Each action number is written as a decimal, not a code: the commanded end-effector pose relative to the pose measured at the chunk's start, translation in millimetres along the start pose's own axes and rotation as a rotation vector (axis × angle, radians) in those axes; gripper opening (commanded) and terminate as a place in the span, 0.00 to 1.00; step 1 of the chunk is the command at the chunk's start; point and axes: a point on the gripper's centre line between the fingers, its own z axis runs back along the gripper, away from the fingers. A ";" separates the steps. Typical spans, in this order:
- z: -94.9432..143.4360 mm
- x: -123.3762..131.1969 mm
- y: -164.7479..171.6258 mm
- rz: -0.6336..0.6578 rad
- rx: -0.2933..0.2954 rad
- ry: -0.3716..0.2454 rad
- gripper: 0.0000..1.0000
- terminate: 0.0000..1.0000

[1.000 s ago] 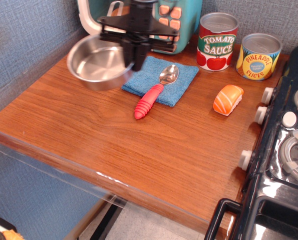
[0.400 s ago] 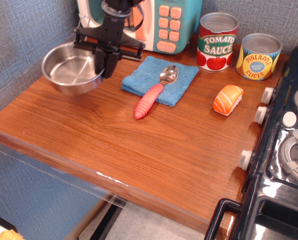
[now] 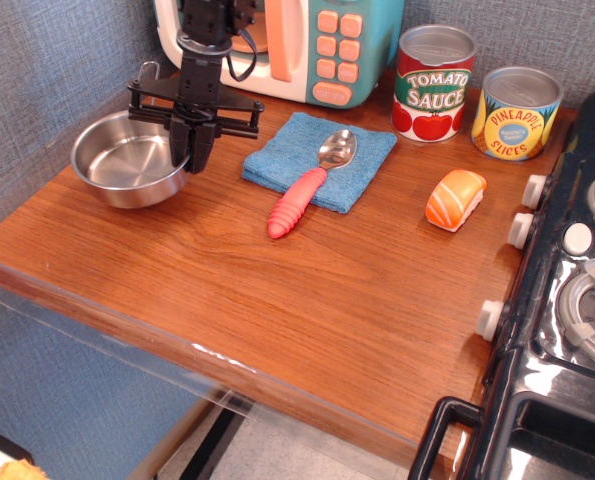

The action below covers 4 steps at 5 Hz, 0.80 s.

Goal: Move the pan to the middle left edge of the table.

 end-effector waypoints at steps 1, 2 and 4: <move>9.6 3.1 17.9 -0.015 -0.149 -0.065 1.00 0.00; 16.6 1.3 15.9 -0.053 -0.173 -0.085 1.00 0.00; 85.9 -22.6 -8.5 -0.294 -0.282 -0.295 1.00 0.00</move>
